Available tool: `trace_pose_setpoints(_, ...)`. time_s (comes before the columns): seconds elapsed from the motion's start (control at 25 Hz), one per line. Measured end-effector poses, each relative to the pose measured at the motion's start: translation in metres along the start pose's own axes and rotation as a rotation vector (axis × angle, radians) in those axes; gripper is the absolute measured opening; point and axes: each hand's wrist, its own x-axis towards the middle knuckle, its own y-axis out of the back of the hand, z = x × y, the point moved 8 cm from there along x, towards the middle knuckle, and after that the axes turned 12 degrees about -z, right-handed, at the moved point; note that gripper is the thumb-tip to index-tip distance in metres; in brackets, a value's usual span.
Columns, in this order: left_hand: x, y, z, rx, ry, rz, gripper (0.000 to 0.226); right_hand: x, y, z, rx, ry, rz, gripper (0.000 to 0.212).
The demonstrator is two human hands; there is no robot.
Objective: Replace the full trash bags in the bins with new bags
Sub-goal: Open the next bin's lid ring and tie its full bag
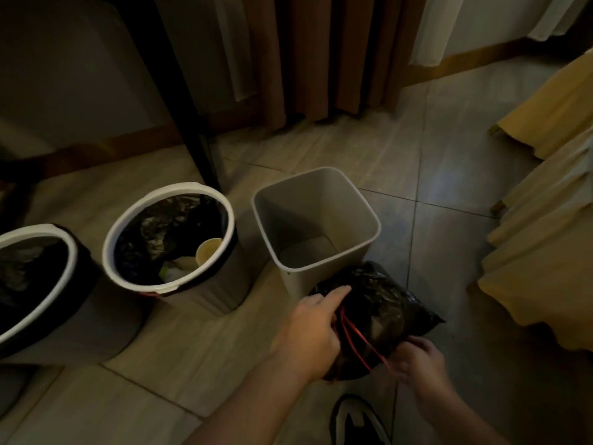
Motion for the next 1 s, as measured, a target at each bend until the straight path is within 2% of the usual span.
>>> trace_pose_setpoints(0.08,-0.015,0.01,-0.009,-0.059,0.021,0.049,0.065,-0.008,0.004,-0.012,-0.072,0.001,0.069,0.019)
trace_pose_setpoints(0.24,-0.047,0.03,-0.055,-0.179,0.122,0.141,0.031,-0.032,0.006,-0.064,-0.203,0.09,0.175,0.007)
trace_pose_setpoints(0.4,-0.089,0.06,-0.114,-0.377,0.289,0.243,0.01,-0.07,-0.023,-0.124,-0.349,0.163,0.11,0.01)
trace_pose_setpoints(0.48,-0.11,0.077,-0.135,-0.545,0.36,0.289,0.013,-0.096,-0.055,-0.155,-0.488,0.273,0.059,0.01)
trace_pose_setpoints(0.6,-0.134,0.1,-0.155,-0.806,0.445,0.353,0.011,-0.135,-0.126,-0.201,-0.704,0.428,-0.12,0.01)
trace_pose_setpoints(0.76,-0.165,0.126,-0.161,-1.024,0.44,0.442,0.009,-0.194,-0.244,-0.247,-1.191,0.498,-0.399,0.01)
trace_pose_setpoints(0.88,-0.173,0.148,-0.173,-0.98,0.436,0.482,0.008,-0.221,-0.337,-0.239,-1.615,0.624,-0.585,0.004)
trace_pose_setpoints(1.0,-0.166,0.164,-0.202,-0.893,0.484,0.599,0.014,-0.215,-0.418,-0.195,-1.853,0.766,-0.814,0.011)
